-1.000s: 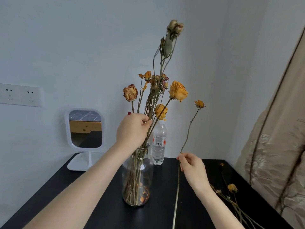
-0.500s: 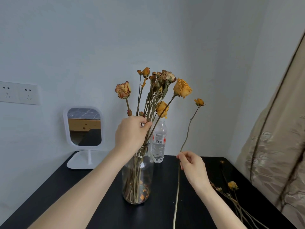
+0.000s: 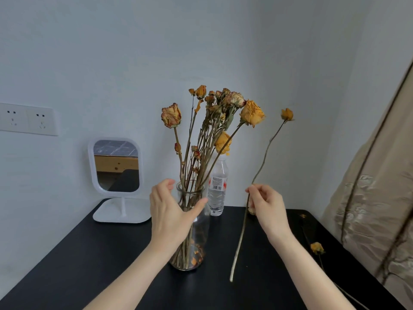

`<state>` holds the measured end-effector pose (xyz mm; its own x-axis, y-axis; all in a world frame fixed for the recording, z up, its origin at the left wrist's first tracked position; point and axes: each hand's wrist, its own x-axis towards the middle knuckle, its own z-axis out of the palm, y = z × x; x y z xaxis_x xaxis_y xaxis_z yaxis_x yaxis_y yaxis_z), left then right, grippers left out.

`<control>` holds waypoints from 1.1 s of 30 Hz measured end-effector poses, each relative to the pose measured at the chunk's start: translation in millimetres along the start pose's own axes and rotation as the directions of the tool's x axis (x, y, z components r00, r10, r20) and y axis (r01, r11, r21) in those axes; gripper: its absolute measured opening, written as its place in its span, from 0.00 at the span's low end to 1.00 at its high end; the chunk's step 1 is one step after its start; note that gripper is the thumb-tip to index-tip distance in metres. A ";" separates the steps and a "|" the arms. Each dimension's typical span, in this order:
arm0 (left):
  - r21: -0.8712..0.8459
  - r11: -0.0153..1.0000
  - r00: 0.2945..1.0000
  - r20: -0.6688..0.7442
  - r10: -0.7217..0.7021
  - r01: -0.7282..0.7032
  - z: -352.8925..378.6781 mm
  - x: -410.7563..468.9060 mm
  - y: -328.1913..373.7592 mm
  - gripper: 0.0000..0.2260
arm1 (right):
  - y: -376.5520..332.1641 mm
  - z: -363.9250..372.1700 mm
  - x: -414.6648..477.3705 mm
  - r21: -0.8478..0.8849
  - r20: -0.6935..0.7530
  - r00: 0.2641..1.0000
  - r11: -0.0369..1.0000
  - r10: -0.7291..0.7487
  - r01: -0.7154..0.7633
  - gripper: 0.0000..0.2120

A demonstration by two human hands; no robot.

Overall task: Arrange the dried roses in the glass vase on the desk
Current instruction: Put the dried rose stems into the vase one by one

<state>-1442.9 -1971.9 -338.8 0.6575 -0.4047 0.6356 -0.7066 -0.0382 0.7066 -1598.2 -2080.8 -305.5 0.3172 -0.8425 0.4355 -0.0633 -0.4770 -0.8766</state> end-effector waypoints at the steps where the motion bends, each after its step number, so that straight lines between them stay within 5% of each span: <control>1: 0.007 0.999 0.997 0.055 -0.047 0.047 3.1 1.2 -2.8 0.39 | -8.1 -0.8 5.2 0.023 -0.011 1.000 1.000 -0.020 0.020 0.09; 4: 0.017 0.989 0.974 0.175 -0.147 0.146 11.6 9.4 -6.4 0.43 | -34.9 -3.6 21.5 0.114 -0.072 0.994 0.989 -0.081 0.089 0.11; 13: -0.142 0.976 0.959 0.255 -0.126 0.166 20.7 19.9 -24.6 0.28 | -89.0 -2.0 47.2 0.299 -0.181 0.948 0.904 -0.262 0.307 0.12; 33: -0.175 0.945 0.814 0.565 -0.135 0.278 8.7 46.9 -34.9 0.18 | -95.6 35.5 33.2 0.106 0.056 0.866 0.865 -0.498 0.490 0.10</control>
<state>-1389.7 -1997.4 -336.4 0.4824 -0.8408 0.2457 -0.4388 0.0108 0.8985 -1548.0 -2054.3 -214.5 0.3586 -0.4781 0.8018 0.2006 -0.7993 -0.5664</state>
